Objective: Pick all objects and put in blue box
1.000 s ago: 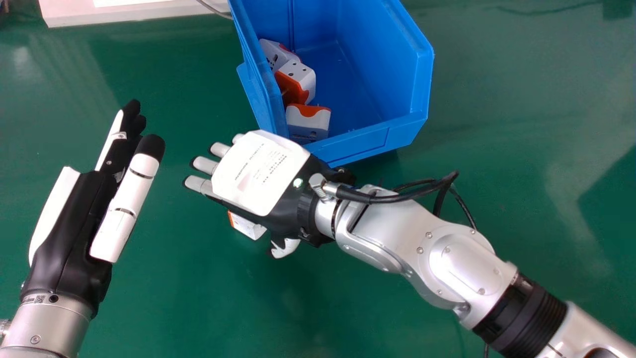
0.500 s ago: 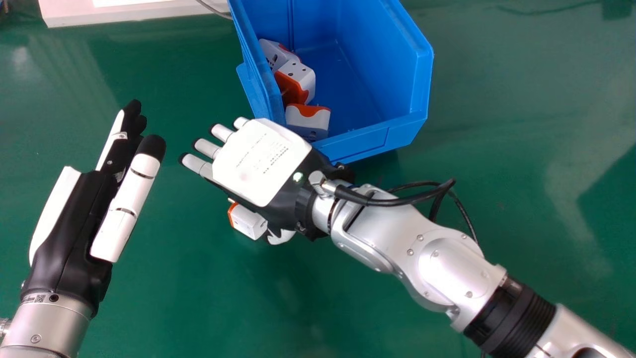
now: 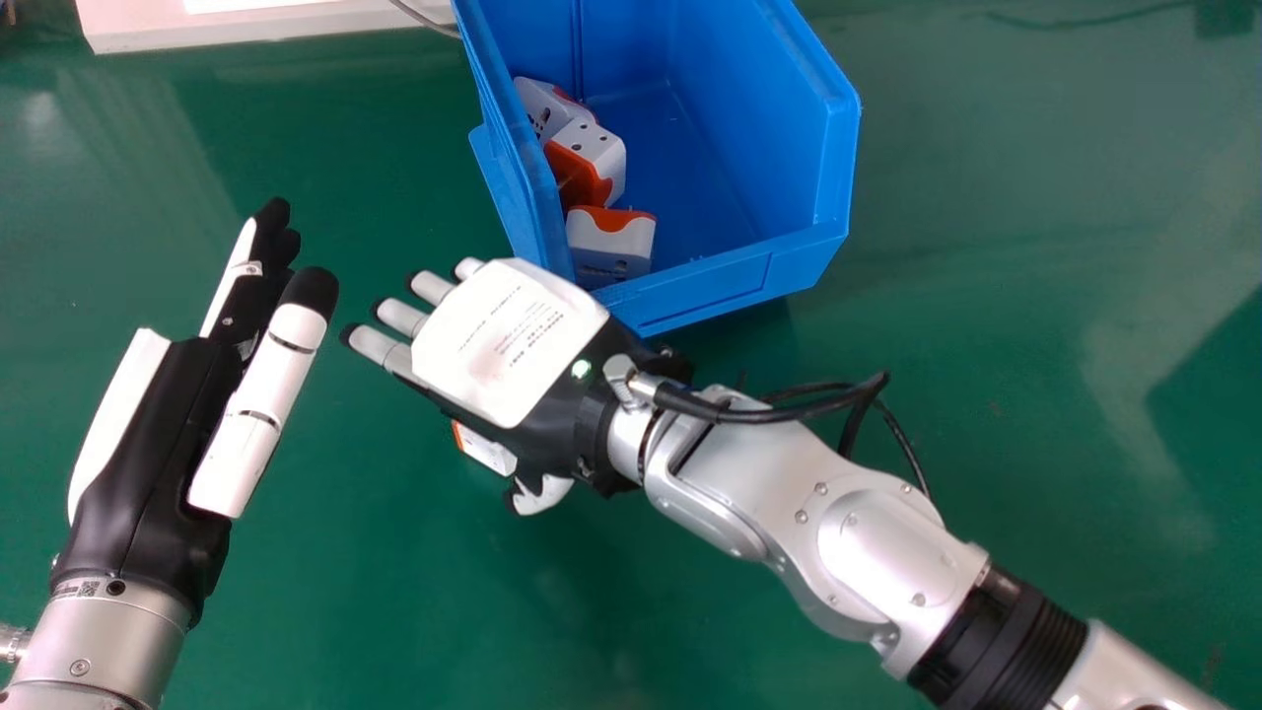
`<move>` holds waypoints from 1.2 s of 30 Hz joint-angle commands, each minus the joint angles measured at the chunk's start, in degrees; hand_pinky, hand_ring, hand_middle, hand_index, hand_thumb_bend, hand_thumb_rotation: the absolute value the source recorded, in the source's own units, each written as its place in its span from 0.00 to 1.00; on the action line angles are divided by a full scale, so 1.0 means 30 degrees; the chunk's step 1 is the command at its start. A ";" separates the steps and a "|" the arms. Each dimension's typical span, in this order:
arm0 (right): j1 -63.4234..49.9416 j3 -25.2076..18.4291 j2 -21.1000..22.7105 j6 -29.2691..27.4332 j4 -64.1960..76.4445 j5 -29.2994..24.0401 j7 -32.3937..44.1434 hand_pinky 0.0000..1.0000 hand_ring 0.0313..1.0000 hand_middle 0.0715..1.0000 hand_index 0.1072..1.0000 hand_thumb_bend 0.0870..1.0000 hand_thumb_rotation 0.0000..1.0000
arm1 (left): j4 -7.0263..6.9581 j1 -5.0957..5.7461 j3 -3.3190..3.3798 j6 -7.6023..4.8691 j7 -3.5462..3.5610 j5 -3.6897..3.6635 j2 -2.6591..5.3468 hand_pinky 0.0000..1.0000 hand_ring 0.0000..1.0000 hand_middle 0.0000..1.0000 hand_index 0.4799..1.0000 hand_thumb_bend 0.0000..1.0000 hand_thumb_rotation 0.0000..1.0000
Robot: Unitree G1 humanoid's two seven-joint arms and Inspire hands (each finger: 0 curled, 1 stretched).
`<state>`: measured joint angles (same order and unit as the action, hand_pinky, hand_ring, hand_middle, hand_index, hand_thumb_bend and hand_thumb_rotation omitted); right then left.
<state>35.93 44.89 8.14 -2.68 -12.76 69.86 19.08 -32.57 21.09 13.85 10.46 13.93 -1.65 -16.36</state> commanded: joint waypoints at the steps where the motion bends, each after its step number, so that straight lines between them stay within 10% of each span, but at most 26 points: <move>1: 0.0166 0.0014 -0.0269 0.0075 0.0575 -0.0183 -0.0152 1.00 1.00 1.00 1.00 0.27 0.21 | -0.0476 -0.0110 -0.0002 0.0009 -0.0023 0.0033 -0.0165 1.00 1.00 1.00 1.00 0.52 1.00; 36: 0.1338 0.0717 -0.0876 0.0805 -0.3049 0.0129 -0.1164 0.99 1.00 1.00 0.99 0.37 0.16 | -0.1126 0.0104 -0.0474 0.0300 -0.0300 0.0510 0.0070 1.00 1.00 1.00 1.00 0.53 1.00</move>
<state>37.83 46.98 6.70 -0.60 -22.39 70.32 16.66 -34.44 21.18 12.47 11.86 13.50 -0.34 -16.27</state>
